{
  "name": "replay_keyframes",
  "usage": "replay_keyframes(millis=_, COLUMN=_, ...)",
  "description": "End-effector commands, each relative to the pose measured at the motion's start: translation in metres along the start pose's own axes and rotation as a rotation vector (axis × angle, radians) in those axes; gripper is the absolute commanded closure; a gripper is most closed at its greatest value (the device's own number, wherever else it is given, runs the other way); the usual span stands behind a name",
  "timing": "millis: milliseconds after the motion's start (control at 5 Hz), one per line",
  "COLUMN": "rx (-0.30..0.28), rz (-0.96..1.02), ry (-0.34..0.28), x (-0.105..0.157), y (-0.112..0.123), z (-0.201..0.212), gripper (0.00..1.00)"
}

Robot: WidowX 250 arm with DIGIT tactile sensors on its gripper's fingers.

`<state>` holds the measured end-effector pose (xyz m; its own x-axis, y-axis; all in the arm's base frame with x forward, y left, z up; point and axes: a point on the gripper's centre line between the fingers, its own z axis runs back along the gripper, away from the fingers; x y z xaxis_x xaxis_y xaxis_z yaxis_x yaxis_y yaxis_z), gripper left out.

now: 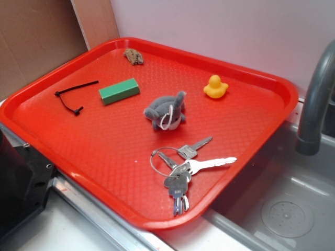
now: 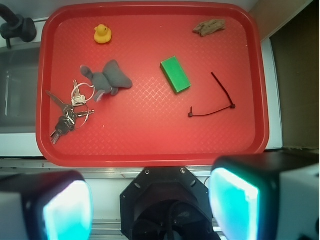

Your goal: Grab the gray animal.

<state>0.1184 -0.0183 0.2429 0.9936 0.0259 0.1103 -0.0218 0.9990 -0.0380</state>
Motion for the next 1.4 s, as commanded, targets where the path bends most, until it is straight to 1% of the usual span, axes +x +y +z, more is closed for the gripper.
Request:
replay_keyframes(millis=0, rx=0.000, rz=0.000, ry=0.000, x=0.000, y=0.000, z=0.000, gripper=0.00)
replay_keyframes(millis=200, rx=-0.021, rz=0.084, ry=-0.025, x=0.040, y=-0.002, z=0.011, gripper=0.00)
replay_keyframes(millis=400, rx=-0.048, rz=0.109, ry=-0.005, x=0.091, y=-0.011, z=0.012, gripper=0.00)
replay_keyframes(millis=600, rx=0.094, rz=0.345, ry=0.059, x=0.121, y=-0.013, z=-0.005, gripper=0.00)
replay_keyframes(millis=800, rx=0.105, rz=0.595, ry=0.059, x=0.116, y=-0.008, z=-0.021, gripper=0.00)
replay_keyframes(millis=1000, rx=0.163, rz=0.841, ry=0.097, x=0.110, y=-0.004, z=-0.035, gripper=0.00)
replay_keyframes(millis=1200, rx=0.124, rz=0.655, ry=0.108, x=0.113, y=0.010, z=-0.045, gripper=0.00)
